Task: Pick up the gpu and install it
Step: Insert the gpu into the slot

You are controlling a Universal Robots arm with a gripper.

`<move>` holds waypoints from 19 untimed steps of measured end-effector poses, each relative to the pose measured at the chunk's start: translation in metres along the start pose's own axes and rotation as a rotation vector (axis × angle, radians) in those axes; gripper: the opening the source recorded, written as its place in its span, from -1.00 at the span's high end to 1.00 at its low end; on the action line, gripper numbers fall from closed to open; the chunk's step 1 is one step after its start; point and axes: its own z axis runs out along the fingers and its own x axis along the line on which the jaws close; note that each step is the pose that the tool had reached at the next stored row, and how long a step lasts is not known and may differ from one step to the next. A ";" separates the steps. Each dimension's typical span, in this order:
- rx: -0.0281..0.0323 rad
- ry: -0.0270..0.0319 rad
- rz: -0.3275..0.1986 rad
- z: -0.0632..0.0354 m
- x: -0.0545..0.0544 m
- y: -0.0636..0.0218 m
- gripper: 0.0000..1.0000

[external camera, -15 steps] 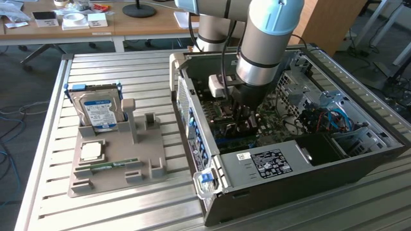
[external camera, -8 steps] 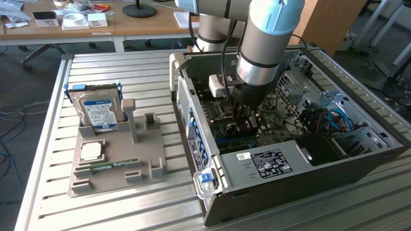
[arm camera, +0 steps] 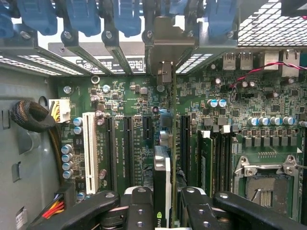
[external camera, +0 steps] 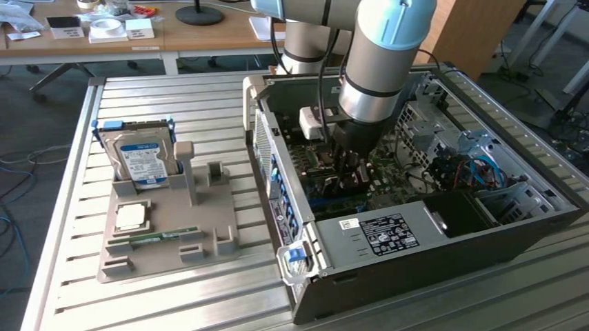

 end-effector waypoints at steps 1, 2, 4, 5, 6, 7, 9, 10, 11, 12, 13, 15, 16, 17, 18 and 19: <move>0.0000 0.0000 0.000 0.0000 0.000 0.0000 0.47; 0.0000 0.0000 0.000 0.0000 0.000 0.0000 0.47; 0.0000 0.0000 0.000 -0.0004 0.000 0.0000 0.47; -0.0002 0.0002 0.000 -0.0007 0.000 0.0000 0.47; -0.0001 0.0000 0.000 -0.0007 0.000 0.0000 0.47; 0.0000 -0.0001 0.000 -0.0007 0.000 0.0000 0.47; 0.0008 -0.0004 0.000 -0.0007 0.000 -0.0001 0.47; 0.0019 -0.0010 0.000 -0.0008 0.000 -0.0001 0.47; 0.0033 -0.0017 0.000 -0.0007 0.000 0.0000 0.47; 0.0054 -0.0018 0.000 -0.0005 0.000 0.0000 0.47; 0.0078 -0.0021 0.000 0.0000 0.000 0.0000 0.47; 0.0097 -0.0018 -0.001 0.0006 0.000 0.0000 0.47; 0.0101 -0.0017 -0.001 0.0007 0.000 0.0000 0.47; 0.0102 -0.0018 -0.001 0.0008 0.000 0.0000 0.47; 0.0104 -0.0020 -0.001 0.0009 0.000 0.0000 0.47; 0.0105 -0.0022 -0.001 0.0010 0.000 0.0000 0.47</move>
